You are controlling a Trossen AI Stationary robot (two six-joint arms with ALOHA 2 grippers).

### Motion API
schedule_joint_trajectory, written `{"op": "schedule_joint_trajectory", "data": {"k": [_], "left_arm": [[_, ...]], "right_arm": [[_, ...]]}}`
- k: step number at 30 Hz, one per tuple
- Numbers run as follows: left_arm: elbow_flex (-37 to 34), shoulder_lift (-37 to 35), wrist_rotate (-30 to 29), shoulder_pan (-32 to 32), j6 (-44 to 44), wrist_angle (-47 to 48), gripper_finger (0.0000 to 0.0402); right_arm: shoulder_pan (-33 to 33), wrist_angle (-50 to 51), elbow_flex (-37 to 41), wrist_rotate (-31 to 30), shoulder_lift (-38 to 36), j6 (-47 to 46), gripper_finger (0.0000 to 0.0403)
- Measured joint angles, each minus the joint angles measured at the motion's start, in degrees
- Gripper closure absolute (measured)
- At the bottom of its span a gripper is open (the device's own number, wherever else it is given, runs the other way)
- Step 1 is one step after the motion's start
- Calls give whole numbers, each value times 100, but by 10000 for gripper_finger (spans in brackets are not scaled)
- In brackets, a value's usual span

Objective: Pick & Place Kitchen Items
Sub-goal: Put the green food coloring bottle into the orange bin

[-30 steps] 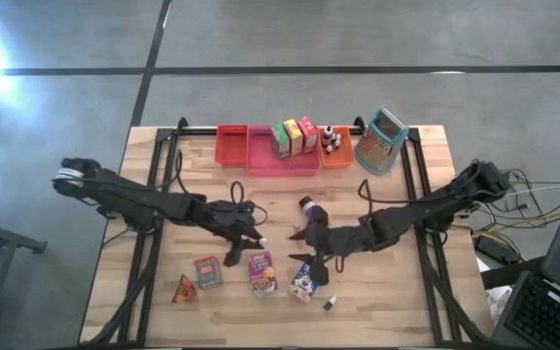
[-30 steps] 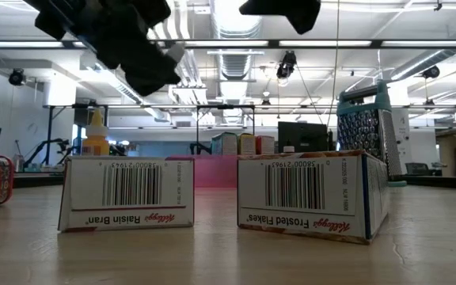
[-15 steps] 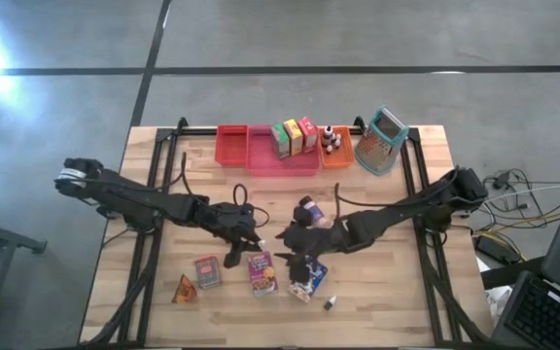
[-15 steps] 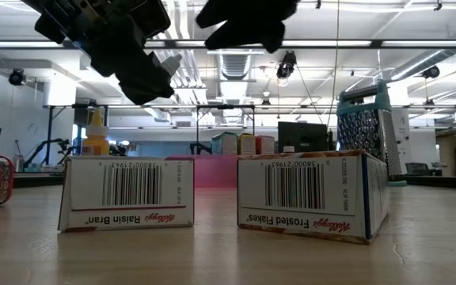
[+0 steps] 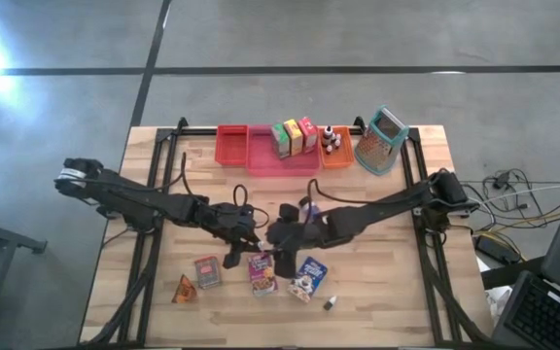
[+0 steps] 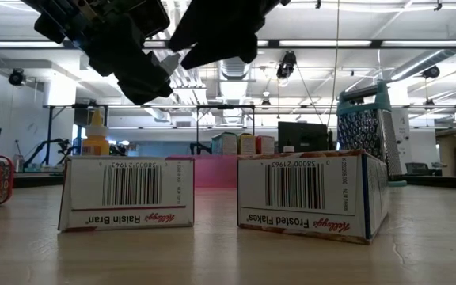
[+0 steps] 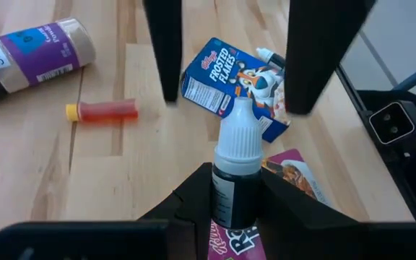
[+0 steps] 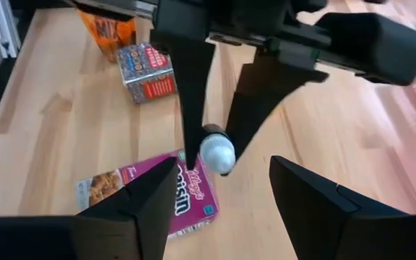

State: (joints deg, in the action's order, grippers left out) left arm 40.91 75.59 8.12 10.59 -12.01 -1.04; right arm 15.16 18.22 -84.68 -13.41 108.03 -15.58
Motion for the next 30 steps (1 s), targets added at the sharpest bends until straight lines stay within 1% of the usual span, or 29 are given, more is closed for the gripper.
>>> {"op": "schedule_joint_trajectory", "data": {"k": [9, 18, 30], "left_arm": [[0, -2, 0, 0, 13, -74, 312], [86, -2, -12, 0, 294, -240, 312], [66, -2, -42, -2, 302, -244, 312]], "right_arm": [[-62, -40, 19, 16, 4, 17, 210], [-97, -46, 24, 27, 4, 16, 228], [-154, -77, 24, 152, 4, 14, 256]]}}
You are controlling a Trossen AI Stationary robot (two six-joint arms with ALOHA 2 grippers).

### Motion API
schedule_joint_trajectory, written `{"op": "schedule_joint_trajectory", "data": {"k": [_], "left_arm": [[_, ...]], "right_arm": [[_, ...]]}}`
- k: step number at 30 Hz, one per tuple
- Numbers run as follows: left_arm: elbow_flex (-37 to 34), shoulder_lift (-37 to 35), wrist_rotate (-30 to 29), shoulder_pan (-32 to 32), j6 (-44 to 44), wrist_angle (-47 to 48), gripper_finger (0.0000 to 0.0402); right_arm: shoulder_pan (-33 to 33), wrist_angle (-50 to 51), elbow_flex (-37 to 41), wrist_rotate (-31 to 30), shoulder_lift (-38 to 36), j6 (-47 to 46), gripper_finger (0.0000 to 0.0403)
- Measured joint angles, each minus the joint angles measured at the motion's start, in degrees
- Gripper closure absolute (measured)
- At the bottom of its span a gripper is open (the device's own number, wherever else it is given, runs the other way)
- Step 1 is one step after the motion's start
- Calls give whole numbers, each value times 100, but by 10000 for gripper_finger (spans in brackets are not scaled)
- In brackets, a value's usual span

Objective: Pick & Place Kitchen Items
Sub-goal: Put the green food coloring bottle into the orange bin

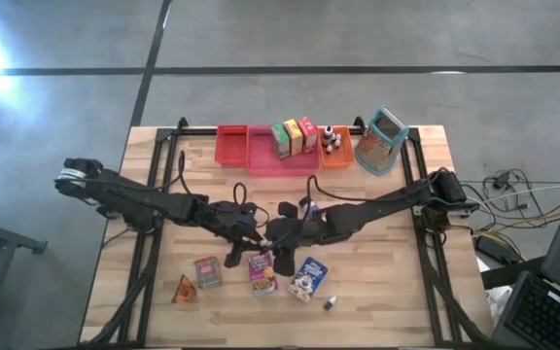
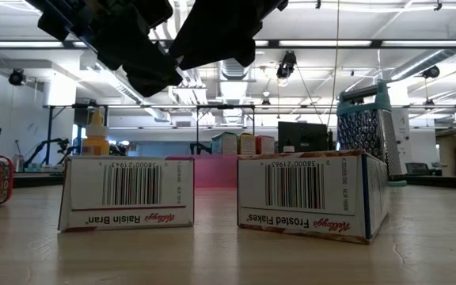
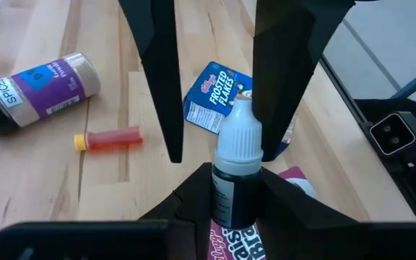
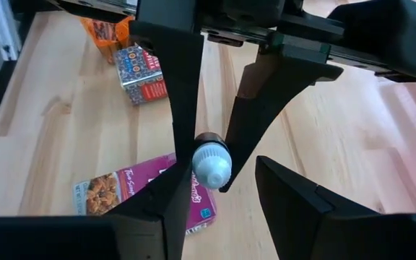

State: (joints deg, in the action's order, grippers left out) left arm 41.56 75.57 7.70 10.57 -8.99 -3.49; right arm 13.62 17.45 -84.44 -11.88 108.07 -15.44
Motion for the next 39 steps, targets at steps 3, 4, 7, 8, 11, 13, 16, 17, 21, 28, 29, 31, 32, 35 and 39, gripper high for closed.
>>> {"op": "schedule_joint_trajectory", "data": {"k": [3, 4, 7, 8, 11, 13, 16, 17, 21, 28, 29, 31, 32, 35, 39], "left_arm": [[-2, 0, 32, 4, 9, 0, 312], [-3, 0, 37, 4, 9, 3, 312], [-7, 2, 35, 4, 9, 5, 312], [-7, 2, 35, 4, 9, 7, 312], [-9, 2, 31, 4, 10, 7, 312], [-9, 3, 28, 4, 38, 7, 312], [3, 4, 28, 4, 88, 0, 312], [11, 4, 28, 4, 117, -24, 312], [24, 4, 24, 4, 173, -149, 312], [24, 4, 9, 4, 166, -146, 312], [24, 4, 7, 4, 166, -145, 312], [24, 4, -4, 4, 164, -144, 312], [24, 4, -7, 4, 163, -144, 312], [24, 7, -9, 2, 165, -144, 312], [24, 7, -9, 2, 168, -146, 312]], "right_arm": [[-8, -174, 1, 134, 0, -2, 259], [-9, -234, 0, 134, -1, -2, 258], [-34, -266, 1, 154, -9, -45, 250], [-41, -264, 0, 165, -9, -70, 247], [-60, -258, 15, 186, -9, -109, 238], [-60, -239, 20, 197, -9, -111, 233], [-60, -219, 22, 217, -9, -111, 230], [-60, -209, 22, 265, -9, -110, 230], [-67, -179, 24, 319, -9, -111, 239], [-67, -174, 24, 319, -9, -105, 264], [-67, -172, 24, 319, -9, -103, 267], [-67, -164, 24, 319, -9, -95, 273], [-67, -160, 24, 319, -9, -88, 276], [-65, -157, 24, 342, -9, -83, 287], [-65, -155, 24, 359, -9, -56, 306]]}}
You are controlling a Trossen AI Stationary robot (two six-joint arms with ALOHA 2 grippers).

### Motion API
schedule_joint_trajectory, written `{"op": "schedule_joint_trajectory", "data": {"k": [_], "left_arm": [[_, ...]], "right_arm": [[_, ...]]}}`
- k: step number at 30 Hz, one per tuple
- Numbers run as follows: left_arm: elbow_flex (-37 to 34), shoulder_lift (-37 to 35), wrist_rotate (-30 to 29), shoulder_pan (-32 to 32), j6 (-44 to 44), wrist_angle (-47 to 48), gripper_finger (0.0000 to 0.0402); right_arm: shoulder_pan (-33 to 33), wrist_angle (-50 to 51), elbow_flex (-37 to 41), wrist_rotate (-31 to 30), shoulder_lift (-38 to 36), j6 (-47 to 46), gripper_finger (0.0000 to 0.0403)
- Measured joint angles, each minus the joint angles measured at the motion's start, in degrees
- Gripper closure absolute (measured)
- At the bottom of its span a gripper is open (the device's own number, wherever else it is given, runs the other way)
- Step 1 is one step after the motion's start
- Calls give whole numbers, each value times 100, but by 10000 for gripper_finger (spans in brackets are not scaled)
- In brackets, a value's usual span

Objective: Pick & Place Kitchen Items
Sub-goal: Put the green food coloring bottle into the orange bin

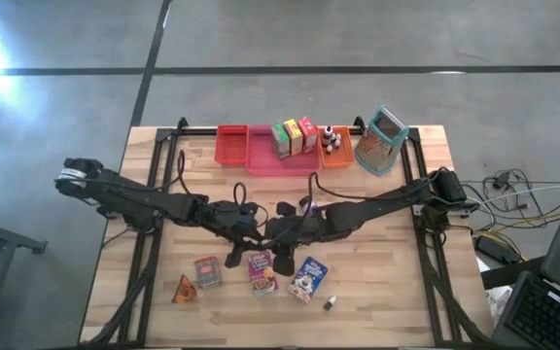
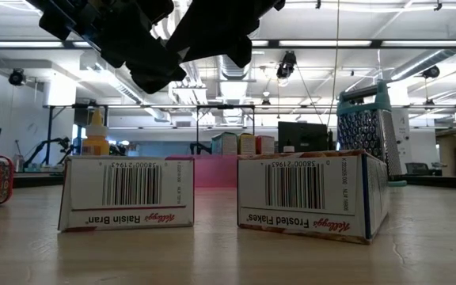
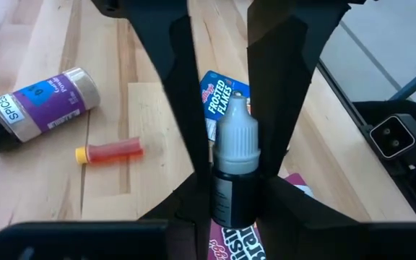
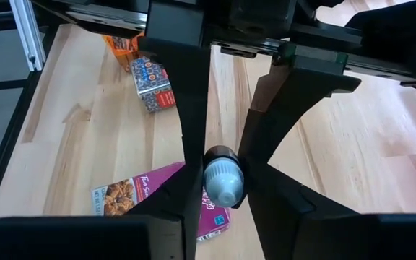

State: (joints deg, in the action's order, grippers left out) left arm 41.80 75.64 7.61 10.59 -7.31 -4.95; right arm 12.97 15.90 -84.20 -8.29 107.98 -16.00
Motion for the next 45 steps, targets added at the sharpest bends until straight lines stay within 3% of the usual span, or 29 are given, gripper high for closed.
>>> {"op": "schedule_joint_trajectory", "data": {"k": [7, 15, 23, 27, 30, 38, 45], "left_arm": [[0, 2, 0, 0, 0, -2, 312], [-3, 2, 3, 0, 33, -9, 301], [-59, 2, -61, -1, 101, -111, 198], [-57, -116, -117, -76, 96, 5, 157], [-62, -367, -450, -137, 7, 91, 146], [-155, -863, -2563, -149, -14, 406, 148], [-423, -938, -2721, -149, 169, -299, 149]], "right_arm": [[0, 7, 0, -2, 0, 60, 335], [0, 14, 0, -9, 0, 60, 323], [-7, 134, 0, -63, -1, 70, 336], [-26, 951, -43, -52, -48, -169, 327], [-78, 1737, -98, -67, -146, -376, 330], [-628, 3562, 13, -507, -571, -976, 335], [-1987, 4100, 13, -516, -854, -863, 331]]}}
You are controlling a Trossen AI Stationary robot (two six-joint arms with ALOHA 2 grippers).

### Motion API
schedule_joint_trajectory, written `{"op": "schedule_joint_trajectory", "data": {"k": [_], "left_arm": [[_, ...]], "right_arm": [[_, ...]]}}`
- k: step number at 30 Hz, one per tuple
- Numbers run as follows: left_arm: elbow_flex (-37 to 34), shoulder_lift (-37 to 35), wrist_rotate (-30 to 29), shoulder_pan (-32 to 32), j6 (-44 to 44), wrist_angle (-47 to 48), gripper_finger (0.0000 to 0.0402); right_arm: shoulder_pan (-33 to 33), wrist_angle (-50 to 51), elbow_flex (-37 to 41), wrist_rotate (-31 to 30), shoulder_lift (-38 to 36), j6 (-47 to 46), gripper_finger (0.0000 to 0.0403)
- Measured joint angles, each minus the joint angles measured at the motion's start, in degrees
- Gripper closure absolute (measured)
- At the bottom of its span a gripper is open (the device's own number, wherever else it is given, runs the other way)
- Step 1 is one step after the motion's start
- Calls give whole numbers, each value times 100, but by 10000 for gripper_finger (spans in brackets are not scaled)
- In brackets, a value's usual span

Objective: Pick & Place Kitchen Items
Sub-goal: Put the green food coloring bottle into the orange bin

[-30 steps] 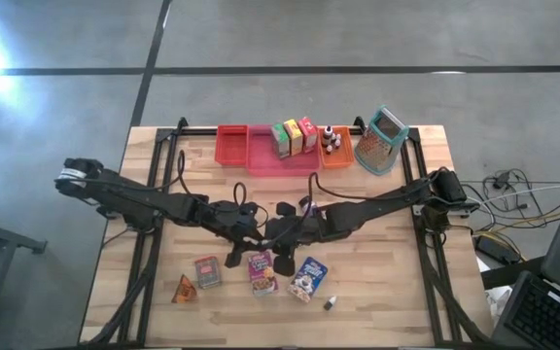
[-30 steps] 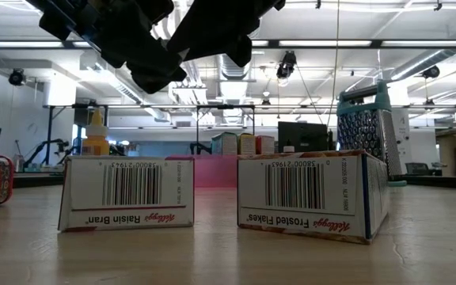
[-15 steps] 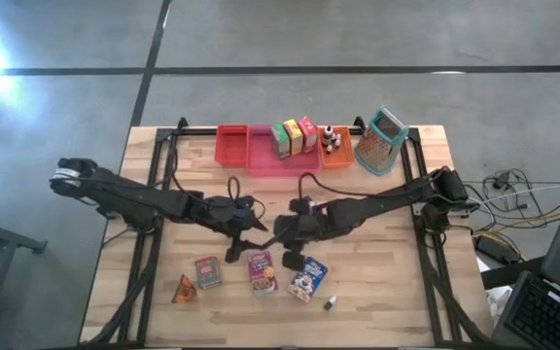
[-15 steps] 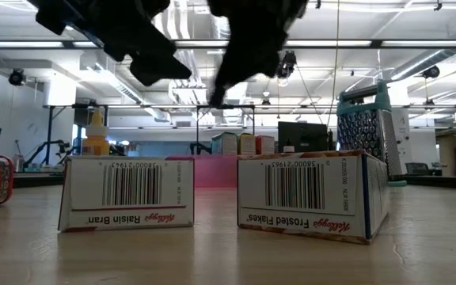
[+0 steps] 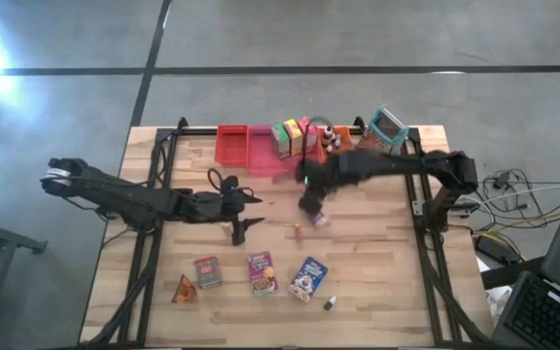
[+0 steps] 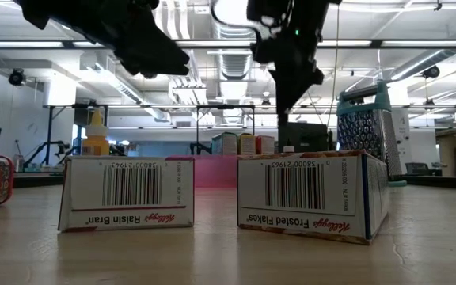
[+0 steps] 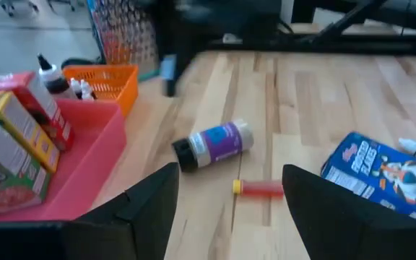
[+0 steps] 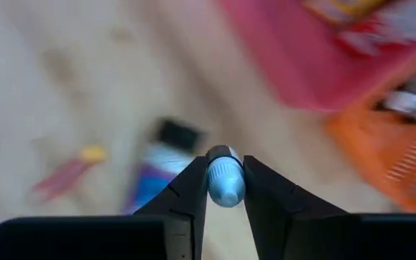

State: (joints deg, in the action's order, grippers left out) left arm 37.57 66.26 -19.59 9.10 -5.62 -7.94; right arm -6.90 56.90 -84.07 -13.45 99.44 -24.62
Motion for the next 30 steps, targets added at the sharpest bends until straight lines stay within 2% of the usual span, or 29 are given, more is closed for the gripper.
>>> {"op": "schedule_joint_trajectory", "data": {"k": [7, 12, 18, 22, 26, 30], "left_arm": [[-38, -101, -2, 0, 23, -103, 149], [-38, -101, -2, -2, 65, -109, 149], [-38, -98, -2, -2, 146, -151, 149], [-38, -98, -2, -2, 144, -152, 149], [-38, -96, -4, -4, 221, -202, 149], [-38, -94, -3, -7, 255, -352, 149]], "right_arm": [[-1463, 241, 6, 177, -26, 212, 332], [-2124, 146, 139, 275, -22, 277, 322], [-2589, -671, 526, 640, -20, 573, 336], [-2859, -947, 756, 910, -18, 578, 329], [-2903, -1000, 960, 927, -8, 613, 318], [-2955, -1424, 1180, 965, 6, 735, 327]]}}
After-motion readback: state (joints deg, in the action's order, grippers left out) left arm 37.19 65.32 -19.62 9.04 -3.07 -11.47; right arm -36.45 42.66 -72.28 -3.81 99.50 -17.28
